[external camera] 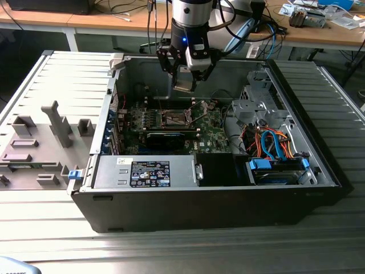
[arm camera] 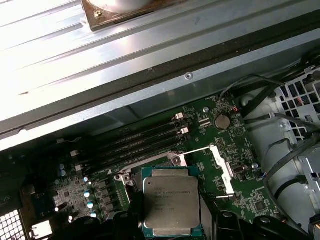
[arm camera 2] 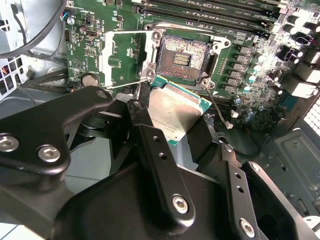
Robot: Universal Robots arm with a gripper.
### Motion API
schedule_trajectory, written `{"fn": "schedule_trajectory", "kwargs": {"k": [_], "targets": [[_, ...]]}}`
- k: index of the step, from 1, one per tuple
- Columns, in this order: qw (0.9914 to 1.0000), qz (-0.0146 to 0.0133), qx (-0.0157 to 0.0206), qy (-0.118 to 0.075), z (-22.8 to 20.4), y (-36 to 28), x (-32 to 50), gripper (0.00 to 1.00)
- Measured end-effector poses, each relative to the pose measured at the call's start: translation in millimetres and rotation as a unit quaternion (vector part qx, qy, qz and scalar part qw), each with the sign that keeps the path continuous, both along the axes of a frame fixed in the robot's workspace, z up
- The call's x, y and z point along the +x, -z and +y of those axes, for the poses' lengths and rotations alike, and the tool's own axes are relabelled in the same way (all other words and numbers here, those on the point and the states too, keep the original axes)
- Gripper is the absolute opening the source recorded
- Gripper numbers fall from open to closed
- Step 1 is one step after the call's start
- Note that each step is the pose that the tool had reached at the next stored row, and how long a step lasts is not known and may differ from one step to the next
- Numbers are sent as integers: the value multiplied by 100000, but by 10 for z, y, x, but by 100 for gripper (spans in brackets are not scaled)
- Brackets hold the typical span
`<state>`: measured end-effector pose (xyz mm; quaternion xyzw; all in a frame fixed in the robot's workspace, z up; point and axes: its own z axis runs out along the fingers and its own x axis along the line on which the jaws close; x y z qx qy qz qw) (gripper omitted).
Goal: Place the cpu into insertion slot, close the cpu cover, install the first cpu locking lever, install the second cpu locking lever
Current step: 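Place the cpu into insertion slot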
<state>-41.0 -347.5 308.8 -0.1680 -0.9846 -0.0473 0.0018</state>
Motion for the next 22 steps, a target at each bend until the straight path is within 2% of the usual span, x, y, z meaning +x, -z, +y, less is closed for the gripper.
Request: {"fn": "schedule_trajectory", "kwargs": {"k": [22], "targets": [[99992, -1, 0, 1262, 0, 3, 0, 55]]}}
